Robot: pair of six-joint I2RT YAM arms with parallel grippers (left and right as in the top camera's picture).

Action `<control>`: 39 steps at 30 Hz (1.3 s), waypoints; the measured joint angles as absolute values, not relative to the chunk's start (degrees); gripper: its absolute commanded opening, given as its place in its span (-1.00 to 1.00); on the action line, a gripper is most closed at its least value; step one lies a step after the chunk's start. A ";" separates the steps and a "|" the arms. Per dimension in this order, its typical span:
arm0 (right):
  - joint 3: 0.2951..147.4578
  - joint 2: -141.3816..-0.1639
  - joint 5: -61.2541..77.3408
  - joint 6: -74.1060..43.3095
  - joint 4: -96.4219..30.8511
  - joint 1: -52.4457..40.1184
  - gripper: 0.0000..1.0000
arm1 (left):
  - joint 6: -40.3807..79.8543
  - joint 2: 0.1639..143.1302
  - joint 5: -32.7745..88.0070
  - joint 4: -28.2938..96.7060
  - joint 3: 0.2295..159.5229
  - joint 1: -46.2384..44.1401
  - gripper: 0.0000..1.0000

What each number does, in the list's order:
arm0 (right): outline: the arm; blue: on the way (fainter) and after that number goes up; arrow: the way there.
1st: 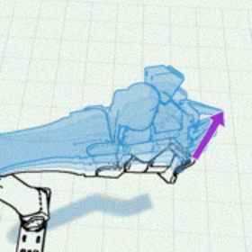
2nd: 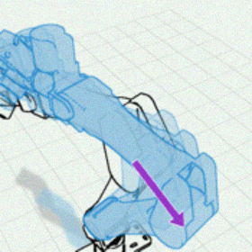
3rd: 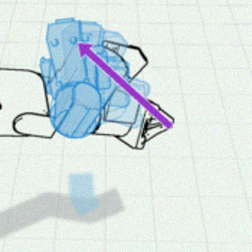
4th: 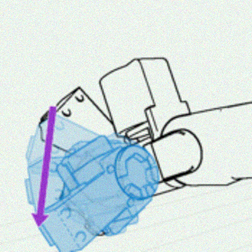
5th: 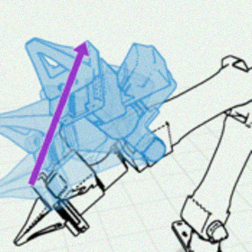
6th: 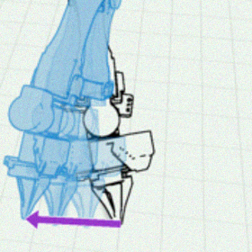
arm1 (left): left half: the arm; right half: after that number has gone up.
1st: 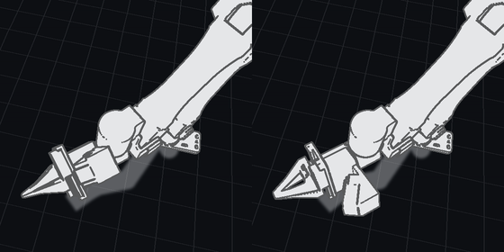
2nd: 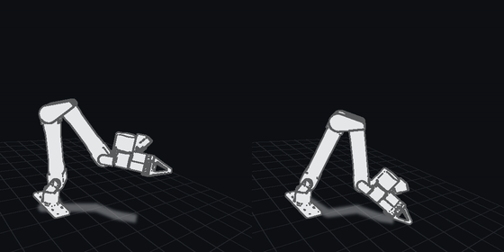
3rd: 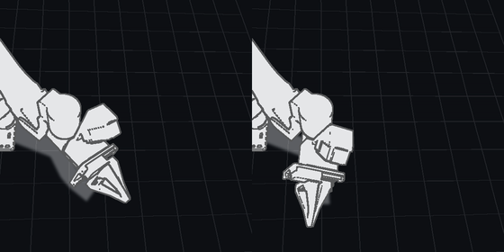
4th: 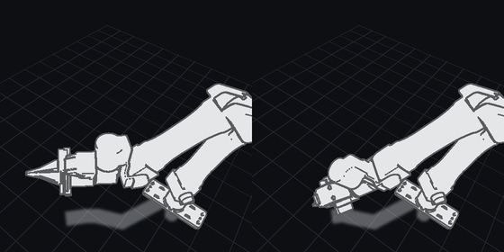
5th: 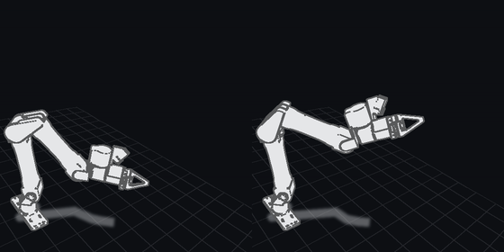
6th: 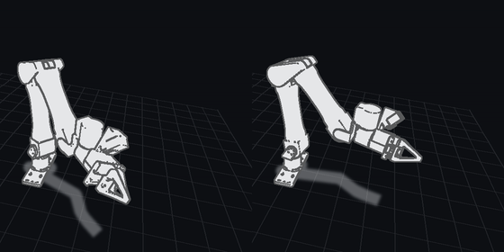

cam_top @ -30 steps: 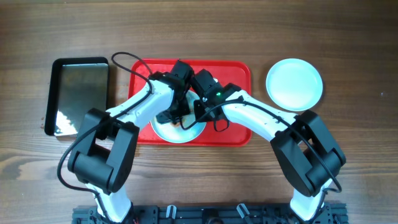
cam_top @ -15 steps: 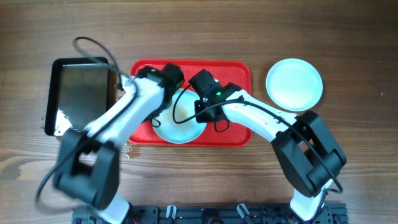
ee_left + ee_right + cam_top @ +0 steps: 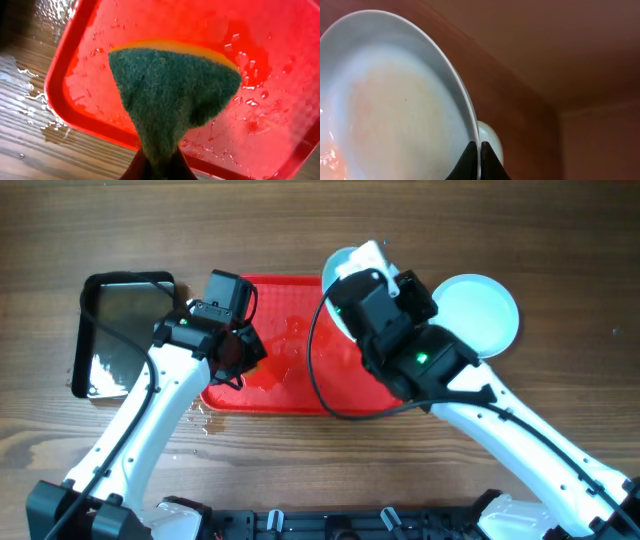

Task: Clean dirty plates on tray and stack at the side
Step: 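Lift the plate with the right gripper and stack it on the side pile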

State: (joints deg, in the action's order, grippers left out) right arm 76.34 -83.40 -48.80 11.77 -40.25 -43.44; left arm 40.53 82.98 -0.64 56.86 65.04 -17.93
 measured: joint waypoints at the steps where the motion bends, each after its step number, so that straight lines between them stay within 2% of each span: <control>1: 76.34 -83.40 -50.13 14.00 -40.18 -44.40 -0.91 | 40.53 82.98 -0.27 56.82 64.86 -17.93 -0.92; 6: 76.34 -83.53 -63.70 26.92 -36.53 -47.92 -0.91 | 40.53 82.98 0.38 56.80 64.82 -17.93 -0.91; 11: 76.34 -84.03 -68.23 30.15 -35.53 -47.92 -0.91 | 40.53 82.98 0.40 56.82 64.82 -17.93 -0.91; 17: 76.34 -84.05 -67.37 26.59 -35.59 -47.92 -0.91 | 40.51 82.98 0.40 56.82 64.82 -17.93 -0.90; 21: 76.25 -84.20 -54.74 12.82 -41.34 -45.87 -0.91 | 40.53 82.98 0.58 56.77 64.82 -17.93 -0.88; 24: 75.53 -84.31 -41.56 1.17 -43.46 -33.26 -0.91 | 40.51 82.98 0.56 56.75 64.82 -17.93 -0.89; 29: 75.09 -84.38 -15.40 -4.56 -44.27 -4.78 -0.91 | 40.53 82.98 0.58 56.75 64.79 -17.93 -0.90; 32: 75.02 -85.36 -5.10 -5.37 -44.34 7.77 -0.91 | 40.53 82.98 0.58 56.66 64.79 -17.93 -0.91; 34: 75.02 -88.49 -2.22 -5.43 -44.31 11.33 -0.91 | 40.53 82.98 0.58 56.62 64.79 -17.93 -0.90; 39: 74.98 -98.50 -2.04 -5.39 -42.94 12.21 -0.91 | 40.53 82.98 0.58 56.47 64.77 -17.93 -0.88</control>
